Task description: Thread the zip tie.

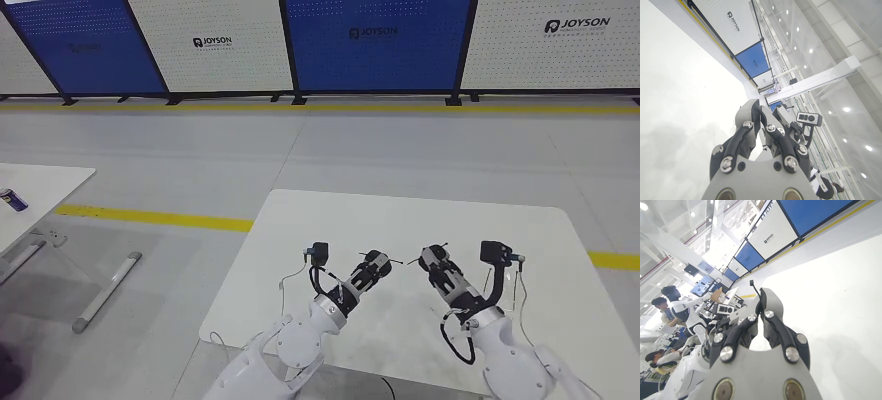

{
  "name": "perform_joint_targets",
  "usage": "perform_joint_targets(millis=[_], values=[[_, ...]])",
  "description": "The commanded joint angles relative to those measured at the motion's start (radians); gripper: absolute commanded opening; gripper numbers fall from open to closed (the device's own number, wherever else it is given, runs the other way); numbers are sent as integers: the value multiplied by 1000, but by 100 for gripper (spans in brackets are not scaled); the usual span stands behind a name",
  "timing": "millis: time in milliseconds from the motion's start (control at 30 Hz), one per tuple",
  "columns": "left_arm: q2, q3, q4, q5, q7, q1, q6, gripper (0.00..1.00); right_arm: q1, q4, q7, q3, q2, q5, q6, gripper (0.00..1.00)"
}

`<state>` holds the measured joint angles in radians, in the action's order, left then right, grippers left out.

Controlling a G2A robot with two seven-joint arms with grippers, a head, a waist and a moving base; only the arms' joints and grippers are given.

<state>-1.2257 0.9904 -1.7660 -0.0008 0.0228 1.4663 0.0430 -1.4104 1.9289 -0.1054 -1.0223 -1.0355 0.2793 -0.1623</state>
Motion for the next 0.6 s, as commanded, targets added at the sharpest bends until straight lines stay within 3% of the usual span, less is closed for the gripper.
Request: perform_joint_targets(millis=[0, 333, 567], values=[[0, 0, 0, 0, 0, 0, 0, 0, 0, -3, 0, 1, -2, 0, 2, 0], [0, 0, 0, 0, 0, 0, 0, 0, -2, -6, 4, -1, -3, -4, 3, 0], [0, 0, 0, 0, 0, 0, 0, 0, 9, -38, 17, 12, -19, 2, 5, 0]])
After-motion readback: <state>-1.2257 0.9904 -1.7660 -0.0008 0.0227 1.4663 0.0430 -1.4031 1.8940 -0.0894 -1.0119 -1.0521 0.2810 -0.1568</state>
